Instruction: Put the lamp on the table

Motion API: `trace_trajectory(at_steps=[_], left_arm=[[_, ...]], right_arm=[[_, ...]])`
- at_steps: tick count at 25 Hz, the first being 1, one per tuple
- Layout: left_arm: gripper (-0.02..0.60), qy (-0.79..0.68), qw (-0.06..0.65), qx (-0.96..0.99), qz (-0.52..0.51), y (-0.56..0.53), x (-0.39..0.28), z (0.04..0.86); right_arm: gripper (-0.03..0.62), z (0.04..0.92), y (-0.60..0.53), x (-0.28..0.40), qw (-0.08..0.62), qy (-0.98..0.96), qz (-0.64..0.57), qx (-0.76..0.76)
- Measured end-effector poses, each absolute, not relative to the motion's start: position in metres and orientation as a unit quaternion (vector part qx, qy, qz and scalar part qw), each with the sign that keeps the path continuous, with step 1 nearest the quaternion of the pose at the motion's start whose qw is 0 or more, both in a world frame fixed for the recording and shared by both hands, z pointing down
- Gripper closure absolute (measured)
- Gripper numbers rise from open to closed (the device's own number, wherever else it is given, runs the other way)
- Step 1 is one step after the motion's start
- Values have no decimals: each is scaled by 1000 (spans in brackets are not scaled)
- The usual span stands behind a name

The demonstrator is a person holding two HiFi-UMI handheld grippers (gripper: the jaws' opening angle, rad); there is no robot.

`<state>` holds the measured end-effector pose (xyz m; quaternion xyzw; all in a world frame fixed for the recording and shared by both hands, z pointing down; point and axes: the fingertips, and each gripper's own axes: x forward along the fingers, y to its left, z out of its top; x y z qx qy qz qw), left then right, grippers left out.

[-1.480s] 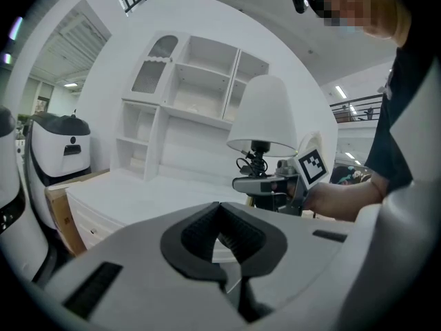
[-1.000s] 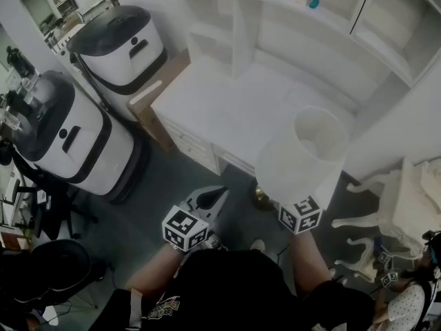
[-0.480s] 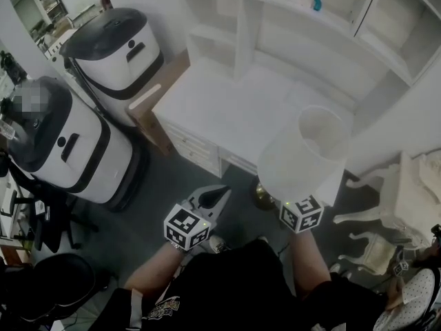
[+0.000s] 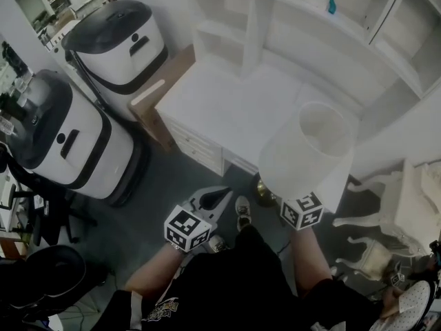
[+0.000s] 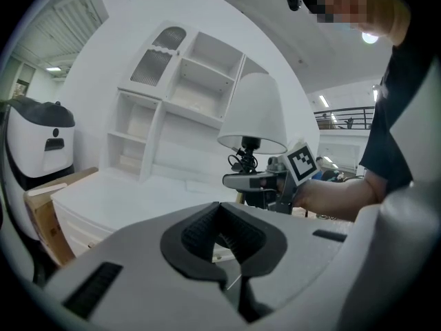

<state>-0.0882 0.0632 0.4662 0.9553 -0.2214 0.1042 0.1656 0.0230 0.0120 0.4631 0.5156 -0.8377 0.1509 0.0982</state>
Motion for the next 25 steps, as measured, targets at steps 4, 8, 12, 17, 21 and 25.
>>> trace_trajectory(at_steps=[4, 8, 12, 17, 21, 25], left_arm=[[574, -231, 155, 955, 100, 41, -86, 463], [574, -239, 156, 953, 98, 21, -78, 460], [574, -245, 155, 952, 101, -2, -66, 462], [574, -242, 161, 952, 101, -24, -47, 468], [574, -237, 161, 953, 102, -39, -35, 470], [575, -231, 158, 955, 101, -55, -22, 469]], right_arm=[[519, 467, -14, 27, 97, -845, 150, 505], [519, 469, -39, 30, 99, -853, 153, 490], [519, 473, -66, 37, 100, -858, 153, 479], [519, 480, -93, 49, 105, -862, 156, 471], [519, 482, -110, 58, 103, -861, 160, 471], [519, 482, -126, 69, 102, -859, 162, 475]])
